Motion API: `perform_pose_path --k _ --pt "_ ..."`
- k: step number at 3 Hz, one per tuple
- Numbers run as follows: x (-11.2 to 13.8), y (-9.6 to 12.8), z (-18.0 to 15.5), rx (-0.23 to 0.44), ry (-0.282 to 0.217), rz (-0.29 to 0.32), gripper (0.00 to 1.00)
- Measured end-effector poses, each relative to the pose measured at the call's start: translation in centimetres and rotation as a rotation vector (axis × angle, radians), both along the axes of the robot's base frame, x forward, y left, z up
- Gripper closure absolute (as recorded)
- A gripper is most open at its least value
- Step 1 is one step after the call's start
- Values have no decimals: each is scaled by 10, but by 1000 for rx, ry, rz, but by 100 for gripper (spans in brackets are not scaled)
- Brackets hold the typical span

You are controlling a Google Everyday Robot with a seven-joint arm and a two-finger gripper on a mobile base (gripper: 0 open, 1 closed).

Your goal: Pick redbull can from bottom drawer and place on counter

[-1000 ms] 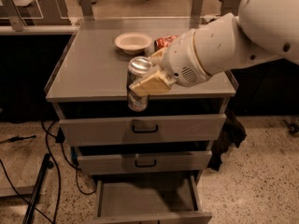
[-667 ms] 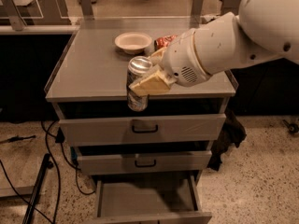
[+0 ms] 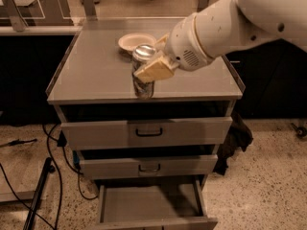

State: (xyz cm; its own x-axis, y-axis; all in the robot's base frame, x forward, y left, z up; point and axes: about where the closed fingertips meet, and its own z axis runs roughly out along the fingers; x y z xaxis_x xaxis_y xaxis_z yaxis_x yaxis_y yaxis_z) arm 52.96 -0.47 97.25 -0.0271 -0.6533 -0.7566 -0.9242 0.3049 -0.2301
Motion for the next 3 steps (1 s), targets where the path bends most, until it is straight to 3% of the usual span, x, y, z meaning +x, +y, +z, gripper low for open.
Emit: perform_pose_path --k 2,3 --pt "55 -3 10 -8 4 -38 100" --pt "71 3 0 -3 43 -42 100"
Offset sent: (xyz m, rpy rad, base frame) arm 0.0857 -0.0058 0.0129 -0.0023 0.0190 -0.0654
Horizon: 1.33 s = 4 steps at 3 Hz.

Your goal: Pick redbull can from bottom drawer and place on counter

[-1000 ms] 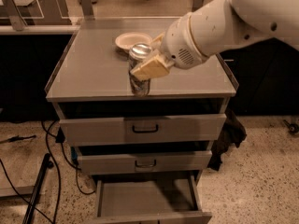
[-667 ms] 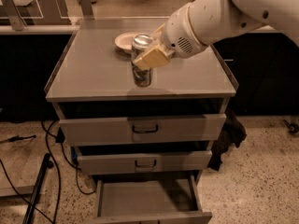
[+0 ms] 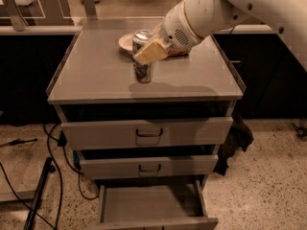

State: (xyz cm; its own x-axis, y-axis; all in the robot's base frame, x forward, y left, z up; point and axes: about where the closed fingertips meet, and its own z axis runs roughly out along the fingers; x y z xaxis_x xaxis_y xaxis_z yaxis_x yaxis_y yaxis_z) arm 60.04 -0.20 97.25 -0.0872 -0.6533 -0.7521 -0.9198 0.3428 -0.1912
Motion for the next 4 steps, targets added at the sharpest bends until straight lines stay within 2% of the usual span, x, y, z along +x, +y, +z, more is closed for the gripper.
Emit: perform_pose_path --k 2,4 --pt "23 8 -29 35 88 -6 100" --pt "41 5 -47 37 141 -33 100"
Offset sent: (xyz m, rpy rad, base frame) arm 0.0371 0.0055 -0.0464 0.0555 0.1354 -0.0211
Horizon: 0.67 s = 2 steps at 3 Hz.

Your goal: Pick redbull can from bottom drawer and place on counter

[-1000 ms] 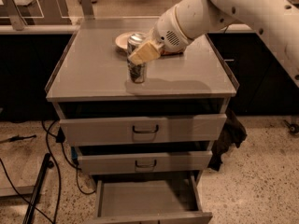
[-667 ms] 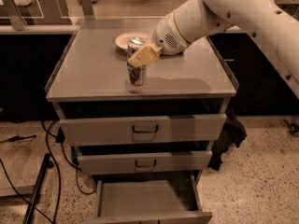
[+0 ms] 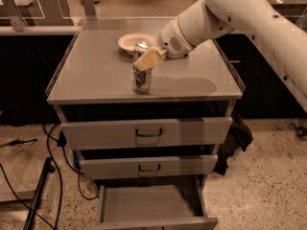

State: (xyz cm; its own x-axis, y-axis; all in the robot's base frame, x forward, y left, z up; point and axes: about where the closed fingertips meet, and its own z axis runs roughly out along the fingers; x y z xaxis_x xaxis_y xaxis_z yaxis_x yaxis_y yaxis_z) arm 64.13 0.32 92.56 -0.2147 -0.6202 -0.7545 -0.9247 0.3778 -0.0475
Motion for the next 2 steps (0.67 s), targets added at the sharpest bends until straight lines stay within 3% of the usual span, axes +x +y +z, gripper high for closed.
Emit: perform_pose_path --k 2 --pt "10 -4 -13 -14 36 -17 100"
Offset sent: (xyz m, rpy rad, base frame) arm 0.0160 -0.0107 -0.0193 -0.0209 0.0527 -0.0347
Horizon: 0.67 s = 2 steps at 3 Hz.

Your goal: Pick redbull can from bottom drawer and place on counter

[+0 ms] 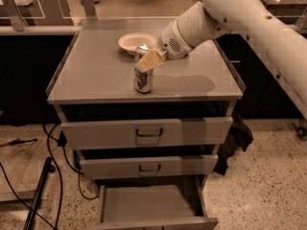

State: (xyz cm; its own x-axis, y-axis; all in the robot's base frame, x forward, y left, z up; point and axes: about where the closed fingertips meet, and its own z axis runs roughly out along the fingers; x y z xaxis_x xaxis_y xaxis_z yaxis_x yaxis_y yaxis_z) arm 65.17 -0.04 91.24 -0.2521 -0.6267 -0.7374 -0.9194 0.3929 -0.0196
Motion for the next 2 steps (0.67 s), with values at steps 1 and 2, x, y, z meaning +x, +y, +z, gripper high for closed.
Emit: perform_pose_path --k 1,2 --pt "1 0 -2 -1 4 -2 100" --pt "2 -1 -7 -1 12 -3 100"
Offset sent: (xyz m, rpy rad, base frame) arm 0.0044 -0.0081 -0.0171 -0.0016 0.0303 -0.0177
